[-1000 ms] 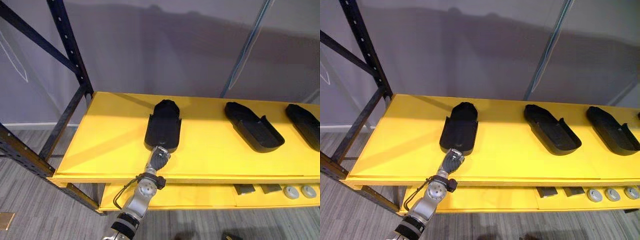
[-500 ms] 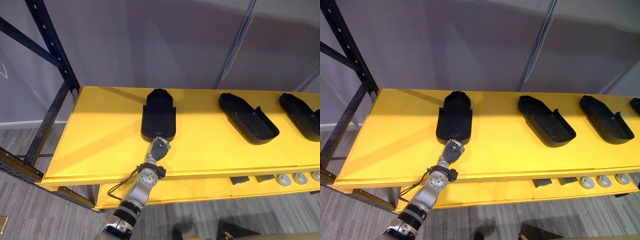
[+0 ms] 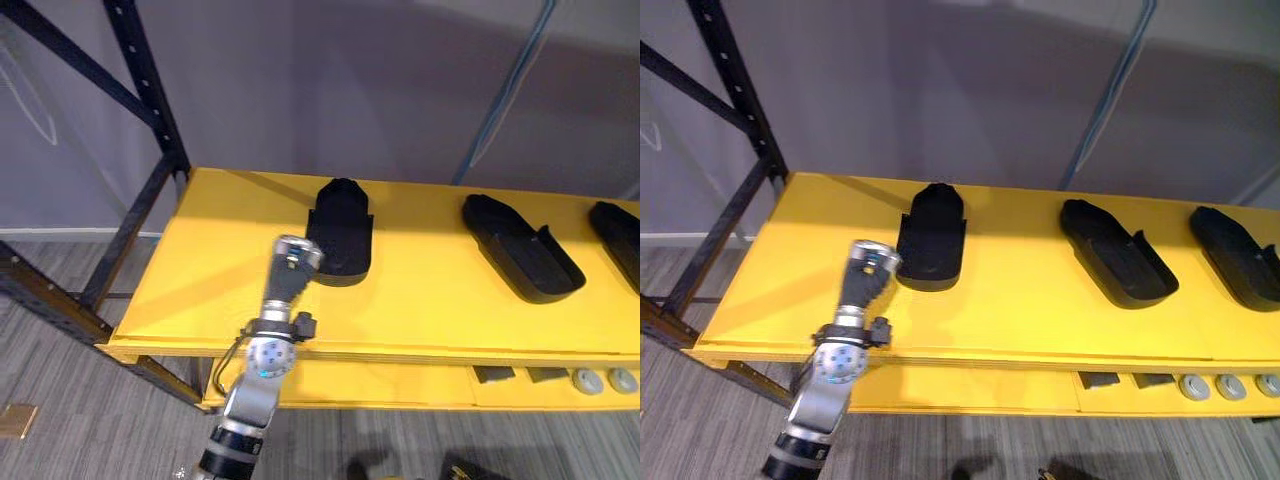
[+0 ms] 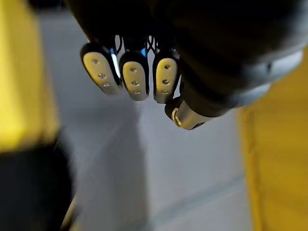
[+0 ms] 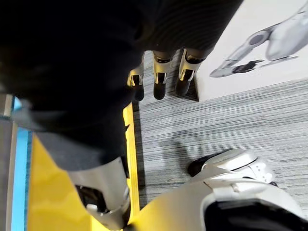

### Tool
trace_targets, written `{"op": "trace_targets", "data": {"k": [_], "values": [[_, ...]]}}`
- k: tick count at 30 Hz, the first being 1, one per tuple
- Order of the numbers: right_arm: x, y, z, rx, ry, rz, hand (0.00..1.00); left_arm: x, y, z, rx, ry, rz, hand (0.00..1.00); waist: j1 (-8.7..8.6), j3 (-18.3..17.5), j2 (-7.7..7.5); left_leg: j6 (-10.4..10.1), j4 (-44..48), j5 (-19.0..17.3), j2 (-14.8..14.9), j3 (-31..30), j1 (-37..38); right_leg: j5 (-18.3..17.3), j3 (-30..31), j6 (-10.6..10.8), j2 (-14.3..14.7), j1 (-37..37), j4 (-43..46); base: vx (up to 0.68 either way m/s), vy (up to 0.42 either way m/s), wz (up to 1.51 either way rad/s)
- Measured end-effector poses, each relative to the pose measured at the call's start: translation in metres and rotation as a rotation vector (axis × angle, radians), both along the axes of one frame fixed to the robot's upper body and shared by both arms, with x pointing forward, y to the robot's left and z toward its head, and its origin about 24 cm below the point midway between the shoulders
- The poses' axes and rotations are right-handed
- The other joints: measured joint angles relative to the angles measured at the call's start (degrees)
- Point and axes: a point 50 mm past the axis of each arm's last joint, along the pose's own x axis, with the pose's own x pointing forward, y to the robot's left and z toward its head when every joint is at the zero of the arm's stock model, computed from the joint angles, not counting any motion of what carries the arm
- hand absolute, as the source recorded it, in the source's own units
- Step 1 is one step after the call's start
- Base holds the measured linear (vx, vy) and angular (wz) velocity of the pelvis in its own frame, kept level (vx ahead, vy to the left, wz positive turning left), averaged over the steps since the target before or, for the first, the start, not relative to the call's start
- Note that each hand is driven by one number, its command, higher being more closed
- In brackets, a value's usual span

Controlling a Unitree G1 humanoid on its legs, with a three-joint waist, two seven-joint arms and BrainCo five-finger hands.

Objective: Walk over and take plastic housings, then place them on the shelf

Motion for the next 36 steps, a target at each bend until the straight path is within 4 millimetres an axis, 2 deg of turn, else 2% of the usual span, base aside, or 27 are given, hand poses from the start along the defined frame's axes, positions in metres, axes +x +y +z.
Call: {"op": "trace_targets", "data": {"k": [2,4,6,9,10,11,12,13,14,16,17,18,19,20,24,29,36], "values": [[-0.001,-0.001,0.0,-0.004,0.003,0.002,0.0,-0.008,0.022,0.0,-0.042,-0.017,0.099,1.0,0.71,0.0,0.07,-0.1,0.0,0.1,0.0,-1.0,-0.1,-0.4,-1.0,-0.4,-0.1,0.3,0.4,-0.03,-0.003,0.26],[-0.003,-0.001,0.0,-0.003,0.007,0.002,0.0,-0.018,0.044,-0.009,-0.074,0.009,0.207,1.0,1.63,0.0,0.05,-0.2,0.0,0.1,0.0,-1.6,-0.1,-1.1,-1.3,-0.3,0.0,0.5,0.7,-0.03,-0.006,0.22],[-0.003,-0.001,0.0,-0.003,0.007,0.002,0.0,-0.032,0.066,-0.026,-0.108,0.076,0.315,1.0,2.04,-0.1,0.11,-0.2,0.0,0.3,0.2,-2.4,-0.2,-1.6,-2.3,-0.5,0.0,0.6,1.3,-0.03,-0.01,0.2],[-0.006,-0.001,0.0,-0.008,0.014,0.011,0.0,-0.045,0.078,-0.048,-0.106,0.177,0.391,1.0,3.65,-0.7,0.06,-0.3,0.0,0.3,0.2,-2.5,-0.2,-1.7,-2.5,-0.6,0.0,0.7,1.4,-0.01,0.0,0.05],[-0.004,-0.001,0.0,-0.011,0.007,0.022,0.0,-0.05,0.085,-0.061,-0.106,0.238,0.426,1.0,3.83,-0.9,-0.06,-0.3,0.0,0.3,0.2,-2.4,-0.1,-1.7,-2.6,-0.6,-0.1,0.7,1.4,0.0,0.0,0.0],[-0.004,0.0,0.001,-0.011,0.003,0.024,0.0,-0.051,0.087,-0.065,-0.108,0.258,0.438,1.0,3.86,-0.9,-0.09,-0.3,0.0,0.3,0.2,-2.4,-0.1,-1.7,-2.6,-0.6,-0.1,0.7,1.4,0.0,0.0,0.0],[-0.002,0.002,0.002,-0.01,-0.009,0.029,0.0,-0.056,0.094,-0.083,-0.121,0.345,0.484,1.0,3.92,-1.2,-0.2,-0.2,0.0,0.2,0.1,-2.4,-0.1,-1.7,-2.6,-0.6,-0.2,0.8,1.4,-0.01,0.02,-0.03],[-0.002,0.002,0.002,-0.009,-0.008,0.029,0.0,-0.063,0.1,-0.103,-0.155,0.441,0.526,0.0,4.17,-1.5,-0.37,-0.2,0.0,0.1,0.1,-2.1,0.0,-1.7,-2.6,-0.6,-0.3,0.8,1.4,-0.01,0.026,-0.05],[-0.003,0.002,0.002,-0.008,-0.006,0.027,0.0,-0.067,0.103,-0.113,-0.165,0.489,0.546,0.0,4.32,-1.7,-0.44,-0.2,0.1,0.0,0.1,-1.9,0.0,-1.7,-2.6,-0.6,-0.3,0.8,1.4,0.0,0.031,-0.09],[-0.002,0.006,0.003,-0.001,-0.017,0.023,0.0,-0.087,0.108,-0.158,-0.207,0.715,0.599,0.0,4.84,-2.0,-0.62,-0.1,0.7,-0.7,0.2,-1.2,0.7,-1.7,-2.6,-0.6,-0.4,1.4,1.4,0.01,0.028,-0.14],[-0.002,0.006,0.003,-0.001,-0.018,0.022,0.0,-0.093,0.108,-0.169,-0.211,0.774,0.603,0.0,4.93,-2.1,-0.58,-0.1,0.9,-0.6,0.2,-1.0,0.9,-1.7,-2.6,-0.5,-0.4,1.7,1.4,0.01,0.023,-0.11],[-0.002,0.006,0.004,0.0,-0.02,0.021,0.0,-0.104,0.106,-0.191,-0.22,0.894,0.594,0.0,5.01,-2.6,-0.33,-0.1,1.4,-0.7,0.1,-0.9,0.9,-1.8,-2.7,-0.5,-0.5,1.8,1.4,0.0,0.019,-0.03],[0.0,0.007,0.004,0.001,-0.026,0.02,0.0,-0.109,0.104,-0.201,-0.231,0.945,0.588,0.0,5.05,-2.8,-0.32,0.0,1.5,-0.8,0.1,-0.9,0.9,-1.8,-2.7,-0.5,-0.5,1.9,1.4,-0.01,0.035,-0.01],[0.005,0.009,0.006,0.005,-0.046,0.02,0.0,-0.12,0.1,-0.219,-0.269,1.044,0.569,0.0,5.05,-3.0,-0.48,0.0,1.6,-0.8,0.0,-0.8,0.9,-1.8,-2.7,-0.5,-0.6,1.8,1.4,0.0,0.0,0.0],[0.012,0.01,0.008,0.007,-0.072,0.017,0.0,-0.15,0.09,-0.255,-0.308,1.262,0.531,0.0,5.08,-3.2,-0.38,0.2,1.6,-0.9,-0.2,-0.2,1.0,-1.9,-2.5,-0.5,-0.8,1.6,1.4,-0.03,0.023,-0.06],[0.009,0.008,0.007,0.005,-0.056,0.006,0.0,-0.167,0.084,-0.272,-0.34,1.379,0.502,0.0,5.02,-3.6,0.31,0.2,0.4,-0.2,-0.7,0.1,1.7,-1.9,-2.2,-0.5,-0.9,1.6,1.4,-0.02,0.026,-0.04],[0.008,0.0,0.003,-0.007,-0.018,-0.039,0.0,-0.17,0.078,-0.283,-0.335,1.461,0.436,0.0,4.93,-3.5,1.3,0.2,0.1,-0.1,-1.0,1.3,1.8,-1.9,-0.9,-0.5,-0.6,1.0,1.2,-0.02,0.018,-0.08]]}}
